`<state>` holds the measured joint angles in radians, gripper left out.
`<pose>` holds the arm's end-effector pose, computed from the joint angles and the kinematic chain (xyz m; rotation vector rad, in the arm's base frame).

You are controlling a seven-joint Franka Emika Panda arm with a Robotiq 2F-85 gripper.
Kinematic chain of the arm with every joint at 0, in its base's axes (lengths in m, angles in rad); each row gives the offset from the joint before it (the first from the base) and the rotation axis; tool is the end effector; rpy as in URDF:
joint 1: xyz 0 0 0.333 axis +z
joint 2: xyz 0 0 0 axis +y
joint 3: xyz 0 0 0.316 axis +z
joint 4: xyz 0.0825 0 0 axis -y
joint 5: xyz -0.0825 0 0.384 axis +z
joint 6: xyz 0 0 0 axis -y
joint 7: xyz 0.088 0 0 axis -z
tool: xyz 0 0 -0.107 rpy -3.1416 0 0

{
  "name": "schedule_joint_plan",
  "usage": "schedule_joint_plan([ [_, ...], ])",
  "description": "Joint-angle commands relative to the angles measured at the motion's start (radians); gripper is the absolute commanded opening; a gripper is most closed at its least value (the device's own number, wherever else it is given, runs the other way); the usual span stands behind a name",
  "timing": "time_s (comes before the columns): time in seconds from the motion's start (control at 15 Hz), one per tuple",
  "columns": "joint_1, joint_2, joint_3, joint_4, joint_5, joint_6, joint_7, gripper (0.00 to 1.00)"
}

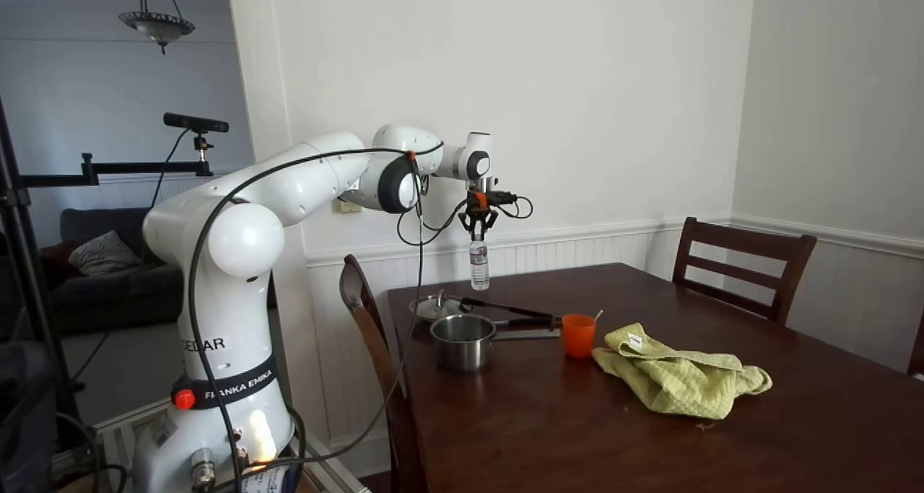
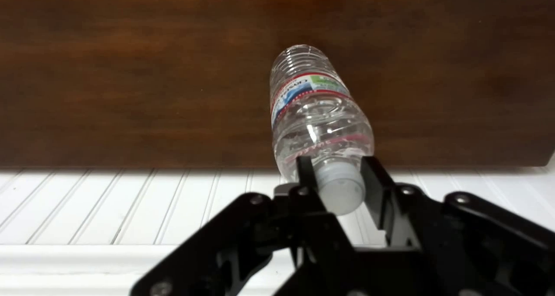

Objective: Move the bottle of water to the left

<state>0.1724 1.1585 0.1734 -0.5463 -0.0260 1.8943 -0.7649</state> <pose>0.7971 0.1956 0.3303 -2.6737 -1.4566 -0.3407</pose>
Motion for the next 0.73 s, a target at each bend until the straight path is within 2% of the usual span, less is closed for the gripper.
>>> schedule_joint_plan([
  [0.0,0.004,0.021,-0.004,0.066,-0.003,-0.054,-0.003,0.57],
  [0.07,0.004,0.02,-0.005,0.067,-0.004,-0.061,-0.004,0.58],
  [0.33,0.001,-0.032,-0.022,0.079,-0.023,-0.055,-0.008,0.84],
  [0.4,0.011,0.0,-0.042,0.182,-0.021,-0.092,-0.008,0.91],
  [0.47,0.006,-0.017,-0.051,0.203,-0.026,-0.087,-0.028,0.99],
  [0.53,-0.008,-0.09,-0.053,0.112,-0.021,-0.019,-0.052,1.0],
  [0.6,0.001,-0.043,-0.047,0.113,0.001,-0.019,-0.015,1.0],
  [0.67,-0.002,-0.063,-0.049,0.114,0.003,-0.021,-0.019,0.94],
])
